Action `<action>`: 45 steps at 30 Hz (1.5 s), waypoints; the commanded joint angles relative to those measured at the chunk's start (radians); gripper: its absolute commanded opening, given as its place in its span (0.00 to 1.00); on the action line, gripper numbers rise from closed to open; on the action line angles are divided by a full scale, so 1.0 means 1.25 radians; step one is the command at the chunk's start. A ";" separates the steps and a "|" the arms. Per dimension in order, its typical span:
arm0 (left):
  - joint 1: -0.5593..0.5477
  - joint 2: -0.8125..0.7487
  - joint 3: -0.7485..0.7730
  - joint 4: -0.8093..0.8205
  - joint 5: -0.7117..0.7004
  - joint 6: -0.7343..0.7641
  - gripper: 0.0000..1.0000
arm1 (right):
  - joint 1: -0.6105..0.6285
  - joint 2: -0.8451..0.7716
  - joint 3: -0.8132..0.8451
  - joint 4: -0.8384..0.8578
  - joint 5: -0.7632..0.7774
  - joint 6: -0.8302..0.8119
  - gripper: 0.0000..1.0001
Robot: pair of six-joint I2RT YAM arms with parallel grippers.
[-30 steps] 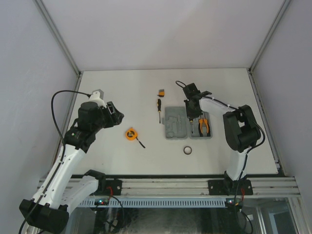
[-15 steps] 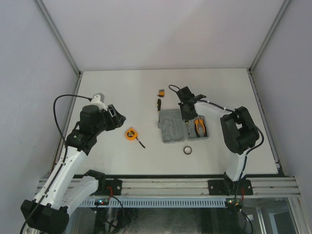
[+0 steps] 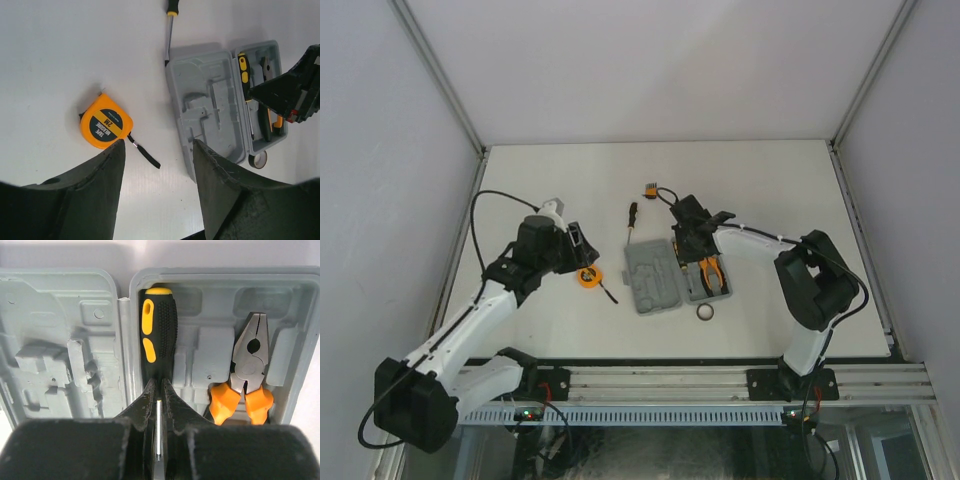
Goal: Sort the tools into containers
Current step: Place the screwdriver in the storage box.
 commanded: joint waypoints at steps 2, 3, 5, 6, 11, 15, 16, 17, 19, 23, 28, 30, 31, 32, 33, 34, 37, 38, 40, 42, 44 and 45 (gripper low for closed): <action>-0.071 0.067 -0.017 0.074 -0.029 -0.018 0.61 | 0.039 0.025 -0.080 -0.062 -0.092 0.105 0.00; -0.084 0.084 -0.014 0.083 -0.031 -0.021 0.61 | 0.041 0.027 -0.081 -0.059 -0.091 0.113 0.00; -0.113 0.118 -0.006 0.097 -0.036 -0.027 0.61 | 0.045 0.030 -0.081 -0.056 -0.091 0.123 0.00; -0.127 0.136 -0.001 0.102 -0.040 -0.030 0.61 | 0.046 0.030 -0.082 -0.055 -0.090 0.126 0.00; -0.154 0.207 0.015 0.114 -0.054 -0.039 0.60 | 0.048 0.024 -0.088 -0.046 -0.083 0.138 0.00; -0.172 0.241 0.014 0.133 -0.059 -0.050 0.60 | 0.047 0.014 -0.099 -0.034 -0.081 0.143 0.01; -0.175 0.252 0.014 0.137 -0.058 -0.054 0.60 | 0.046 0.013 -0.102 -0.032 -0.080 0.145 0.01; -0.177 0.261 0.014 0.142 -0.058 -0.058 0.60 | 0.045 0.012 -0.106 -0.029 -0.080 0.146 0.01; -0.181 0.274 0.010 0.151 -0.054 -0.064 0.60 | 0.041 0.010 -0.113 -0.024 -0.078 0.149 0.01; -0.183 0.293 0.008 0.170 -0.044 -0.070 0.60 | 0.039 0.011 -0.125 -0.016 -0.075 0.149 0.01; -0.183 0.315 0.008 0.192 -0.029 -0.072 0.60 | 0.039 0.016 -0.128 -0.016 -0.073 0.149 0.01; -0.184 0.325 0.008 0.200 -0.022 -0.073 0.60 | 0.039 0.013 -0.131 -0.015 -0.070 0.151 0.01; -0.184 0.329 0.007 0.204 -0.017 -0.073 0.60 | 0.039 0.011 -0.132 -0.016 -0.069 0.151 0.01; -0.184 0.334 0.006 0.208 -0.014 -0.073 0.60 | 0.040 0.011 -0.133 -0.015 -0.069 0.152 0.01; -0.185 0.337 0.005 0.211 -0.009 -0.073 0.59 | 0.039 0.009 -0.135 -0.015 -0.067 0.152 0.01; -0.185 0.343 0.006 0.213 -0.007 -0.073 0.59 | 0.039 0.008 -0.136 -0.015 -0.067 0.153 0.01; -0.186 0.350 0.000 0.213 -0.014 -0.073 0.58 | 0.039 0.005 -0.143 -0.012 -0.067 0.157 0.01; -0.186 0.350 -0.004 0.212 -0.020 -0.072 0.57 | 0.039 0.004 -0.144 -0.011 -0.067 0.157 0.01; -0.186 0.354 -0.013 0.212 -0.030 -0.095 0.56 | 0.040 0.003 -0.145 -0.010 -0.067 0.159 0.01; -0.186 0.359 -0.021 0.213 -0.034 -0.097 0.54 | 0.042 0.002 -0.145 -0.010 -0.067 0.159 0.01; -0.186 0.367 -0.026 0.221 -0.030 -0.098 0.50 | 0.044 0.000 -0.145 -0.011 -0.067 0.161 0.01; -0.186 0.372 -0.026 0.226 -0.027 -0.098 0.47 | 0.045 -0.001 -0.145 -0.011 -0.067 0.161 0.01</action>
